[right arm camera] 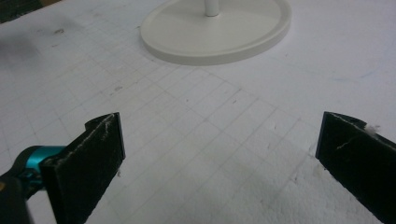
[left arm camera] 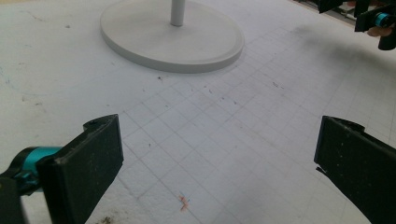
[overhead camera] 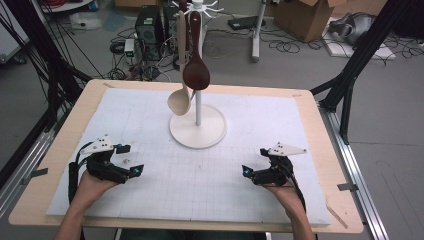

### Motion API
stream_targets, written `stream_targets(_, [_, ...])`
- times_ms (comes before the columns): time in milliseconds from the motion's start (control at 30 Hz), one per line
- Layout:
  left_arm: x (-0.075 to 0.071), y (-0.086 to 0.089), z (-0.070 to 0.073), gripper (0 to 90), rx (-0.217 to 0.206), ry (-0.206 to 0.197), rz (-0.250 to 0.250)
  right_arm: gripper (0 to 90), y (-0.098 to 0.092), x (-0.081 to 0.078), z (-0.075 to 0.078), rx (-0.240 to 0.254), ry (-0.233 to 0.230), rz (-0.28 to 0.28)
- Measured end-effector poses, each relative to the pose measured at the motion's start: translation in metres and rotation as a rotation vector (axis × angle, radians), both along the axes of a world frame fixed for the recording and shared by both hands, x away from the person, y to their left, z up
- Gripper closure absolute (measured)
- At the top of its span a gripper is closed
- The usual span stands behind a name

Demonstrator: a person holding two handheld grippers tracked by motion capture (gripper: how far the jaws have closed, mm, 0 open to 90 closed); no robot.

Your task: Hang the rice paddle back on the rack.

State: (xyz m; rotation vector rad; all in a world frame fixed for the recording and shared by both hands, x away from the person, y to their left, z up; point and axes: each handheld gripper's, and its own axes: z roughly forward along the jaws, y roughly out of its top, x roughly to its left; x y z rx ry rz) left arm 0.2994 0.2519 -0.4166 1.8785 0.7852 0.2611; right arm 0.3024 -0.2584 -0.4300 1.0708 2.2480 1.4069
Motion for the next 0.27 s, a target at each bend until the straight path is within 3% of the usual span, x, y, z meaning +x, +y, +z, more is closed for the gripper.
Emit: stream_targets(267, [-0.0052,-0.0046,-0.0029,1.7,-0.001,0.009,-0.005,0.4,-0.0072,-0.0072,-0.0044,0.014,-0.005,-0.011])
